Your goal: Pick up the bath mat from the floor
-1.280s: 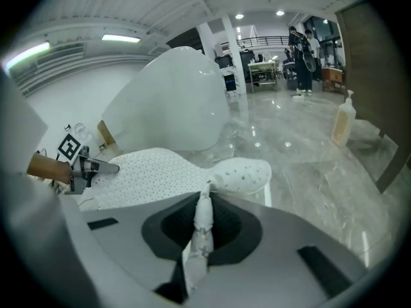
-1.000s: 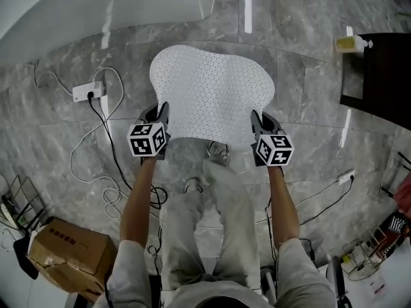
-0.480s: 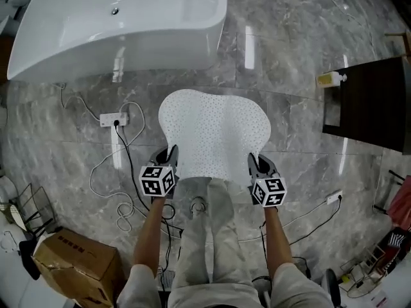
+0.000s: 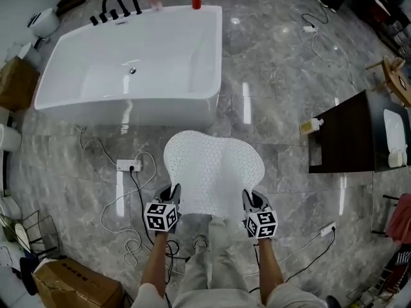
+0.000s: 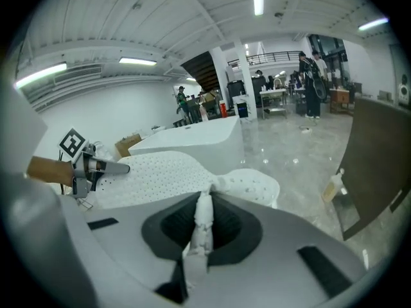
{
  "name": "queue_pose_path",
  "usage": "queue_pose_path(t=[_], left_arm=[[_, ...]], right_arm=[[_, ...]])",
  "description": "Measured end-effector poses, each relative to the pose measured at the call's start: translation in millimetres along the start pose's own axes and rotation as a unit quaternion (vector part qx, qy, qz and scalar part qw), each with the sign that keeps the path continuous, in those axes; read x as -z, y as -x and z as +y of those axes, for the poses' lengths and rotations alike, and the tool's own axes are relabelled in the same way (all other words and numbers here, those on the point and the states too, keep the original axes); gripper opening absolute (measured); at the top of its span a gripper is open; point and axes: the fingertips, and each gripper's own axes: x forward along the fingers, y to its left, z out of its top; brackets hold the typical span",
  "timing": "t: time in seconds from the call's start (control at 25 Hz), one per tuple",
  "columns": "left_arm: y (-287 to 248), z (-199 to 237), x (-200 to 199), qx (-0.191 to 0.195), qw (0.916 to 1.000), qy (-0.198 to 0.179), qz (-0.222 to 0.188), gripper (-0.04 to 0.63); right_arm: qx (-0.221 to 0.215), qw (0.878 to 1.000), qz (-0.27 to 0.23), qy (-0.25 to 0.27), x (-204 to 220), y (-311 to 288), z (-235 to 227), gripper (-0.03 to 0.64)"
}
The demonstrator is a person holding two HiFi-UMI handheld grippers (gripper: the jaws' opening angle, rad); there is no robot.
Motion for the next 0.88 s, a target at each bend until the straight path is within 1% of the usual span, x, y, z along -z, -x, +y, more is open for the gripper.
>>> queue_pose_path(t=[0.12,0.28,0.44,0.68,0.88], left_arm=[[37,-16,-22,0.006,0.9999,0.000,-0.012,0.035],[77,-34,-54,0.008,0.9989,0.007,-0.045,0.035],[114,-49,-85,0.011,0.9975,0.000,-0.070,0.035],[155,-83,-110,0.023,0.9947,-0.015,-0.099,0.035],[183,-101,-131,0.030,0.9915,-0.015,-0.126,0.035]], right_arm=[[0.004,1.000,-0.006,0.012,-28,36,14,0.032],[0.024,0.999,-0.029,0.028,-67,81,19,0.032],[0.040,0.997,-0.063,0.019,-99,113,26,0.032],[0.033,0.994,-0.095,0.029,-125,153,43,0.032],[0.031,0.991,-0.124,0.033,-144,185,53,0.032]])
